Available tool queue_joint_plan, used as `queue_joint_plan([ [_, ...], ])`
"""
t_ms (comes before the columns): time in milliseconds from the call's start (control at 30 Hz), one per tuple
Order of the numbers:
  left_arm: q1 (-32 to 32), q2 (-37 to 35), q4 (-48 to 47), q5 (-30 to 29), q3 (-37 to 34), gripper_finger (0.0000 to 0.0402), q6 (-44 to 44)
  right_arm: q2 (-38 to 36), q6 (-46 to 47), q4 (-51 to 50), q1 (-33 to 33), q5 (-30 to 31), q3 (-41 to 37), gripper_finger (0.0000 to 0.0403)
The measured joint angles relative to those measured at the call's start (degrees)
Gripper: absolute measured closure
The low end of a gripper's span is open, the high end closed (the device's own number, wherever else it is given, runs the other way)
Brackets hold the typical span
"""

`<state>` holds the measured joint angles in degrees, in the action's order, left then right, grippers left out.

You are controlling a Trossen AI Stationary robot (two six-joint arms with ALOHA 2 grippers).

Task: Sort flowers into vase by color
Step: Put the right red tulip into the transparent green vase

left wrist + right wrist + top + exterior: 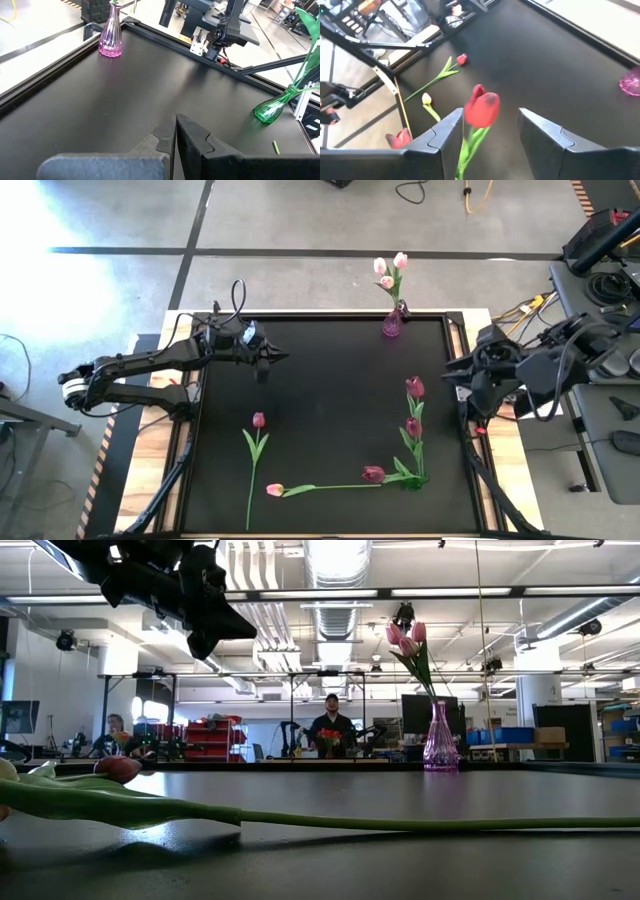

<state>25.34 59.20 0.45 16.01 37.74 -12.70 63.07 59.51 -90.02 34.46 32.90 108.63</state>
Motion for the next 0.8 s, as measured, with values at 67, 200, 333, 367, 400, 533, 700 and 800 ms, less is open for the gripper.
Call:
queue_joint_plan([
  [67, 0.00, 0.00, 0.04, 0.00, 0.00, 0.0402, 0.18, -1.04, 0.78, -0.04, 0.00, -0.06, -2.22, 0.0232],
  [200, 0.00, 0.00, 0.13, 0.00, 0.00, 0.0402, 0.18, -2.57, 4.16, -0.05, 0.02, -0.51, -6.73, 0.0248],
  [333, 0.00, 0.00, 0.16, 0.00, 0.00, 0.0402, 0.39, -3.01, 8.46, 0.16, 0.04, -1.70, -10.08, 0.0247],
  [367, 0.00, 0.00, 0.15, 0.00, 0.00, 0.0402, 0.70, -2.94, 9.65, 0.65, 0.04, -2.26, -10.84, 0.0242],
  [400, 0.00, 0.00, 0.15, 0.00, 0.00, 0.0402, 0.95, -2.80, 10.70, 1.57, 0.04, -3.21, -11.67, 0.0236],
  [533, 0.00, 0.00, 0.06, 0.00, 0.00, 0.0402, 0.99, -1.09, 14.17, 5.35, 0.13, -5.61, -13.79, 0.0202],
  [700, 0.00, 0.00, 0.04, 0.00, 0.00, 0.0402, 0.61, 1.87, 16.39, 7.79, 0.13, -7.73, -14.20, 0.0165],
  [800, 0.00, 0.00, 0.04, 0.00, 0.00, 0.0402, 0.62, 3.89, 16.94, 7.29, 0.13, -7.83, -14.20, 0.0158],
])
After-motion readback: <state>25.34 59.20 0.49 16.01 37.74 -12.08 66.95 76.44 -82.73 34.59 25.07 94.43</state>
